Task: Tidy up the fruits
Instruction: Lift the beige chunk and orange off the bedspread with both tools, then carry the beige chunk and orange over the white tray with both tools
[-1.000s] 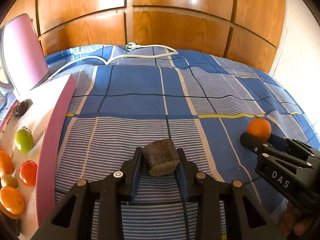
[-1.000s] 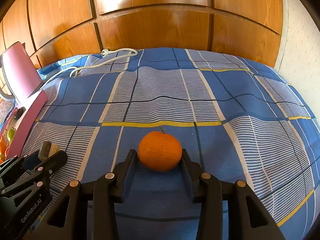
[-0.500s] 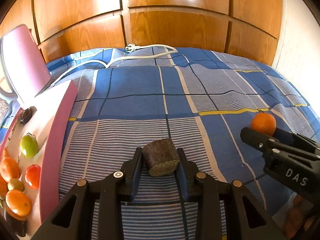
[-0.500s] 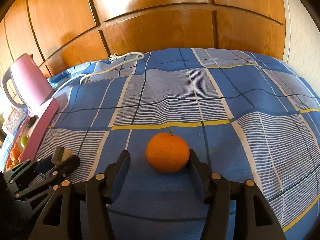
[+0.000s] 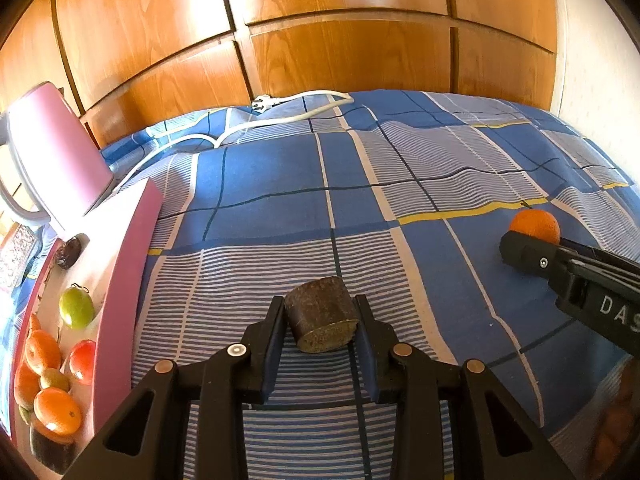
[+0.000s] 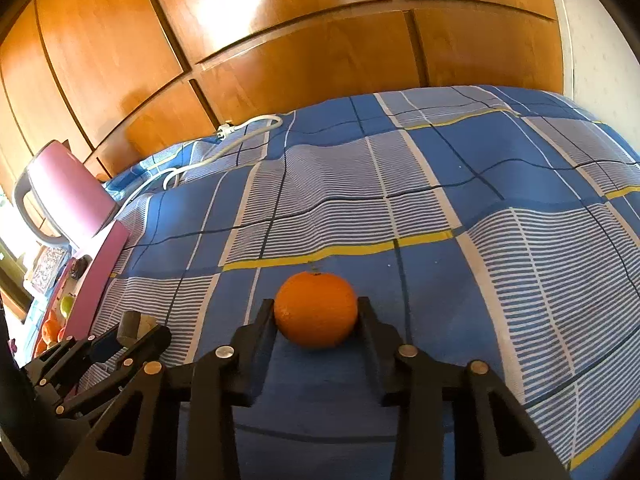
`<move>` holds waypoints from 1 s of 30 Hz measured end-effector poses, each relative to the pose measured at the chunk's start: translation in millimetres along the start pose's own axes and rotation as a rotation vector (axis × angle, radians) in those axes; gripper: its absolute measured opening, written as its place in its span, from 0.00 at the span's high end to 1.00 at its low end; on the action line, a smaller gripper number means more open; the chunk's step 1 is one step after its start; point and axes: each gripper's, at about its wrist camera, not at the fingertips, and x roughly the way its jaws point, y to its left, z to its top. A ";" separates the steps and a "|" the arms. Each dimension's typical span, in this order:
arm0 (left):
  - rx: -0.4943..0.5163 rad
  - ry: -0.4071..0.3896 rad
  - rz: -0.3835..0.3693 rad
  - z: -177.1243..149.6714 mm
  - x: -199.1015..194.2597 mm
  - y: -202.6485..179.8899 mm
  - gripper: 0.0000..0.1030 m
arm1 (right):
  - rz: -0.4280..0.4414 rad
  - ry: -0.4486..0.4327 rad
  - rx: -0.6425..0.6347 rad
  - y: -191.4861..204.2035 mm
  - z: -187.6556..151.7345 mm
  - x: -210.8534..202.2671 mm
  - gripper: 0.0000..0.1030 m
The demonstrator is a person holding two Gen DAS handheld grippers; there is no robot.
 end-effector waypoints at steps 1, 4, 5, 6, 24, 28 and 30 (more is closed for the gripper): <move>-0.004 0.000 -0.005 0.0 0.1 1.0 0.68 | -0.005 0.000 -0.004 0.9 0.0 0.1 0.61; -0.011 0.002 -0.013 0.5 0.8 2.9 0.68 | -0.019 0.000 -0.015 2.5 -0.2 0.1 0.61; -0.014 0.002 -0.018 0.3 0.2 3.4 0.68 | -0.025 0.000 -0.019 3.1 -0.4 -0.1 0.62; -0.021 0.004 -0.026 0.0 -0.7 4.7 0.68 | -0.035 0.000 -0.027 4.6 -0.5 0.0 0.62; -0.084 0.005 -0.136 -35.2 -51.3 41.7 0.69 | -0.214 0.070 -0.279 68.1 -23.5 -4.0 0.63; -0.101 -0.021 -0.150 -37.8 -64.8 47.3 0.69 | -0.194 0.095 -0.288 80.9 -31.2 -8.7 0.63; -0.110 -0.042 -0.158 -37.3 -72.4 49.9 0.69 | -0.183 0.111 -0.273 82.9 -34.2 -12.6 0.63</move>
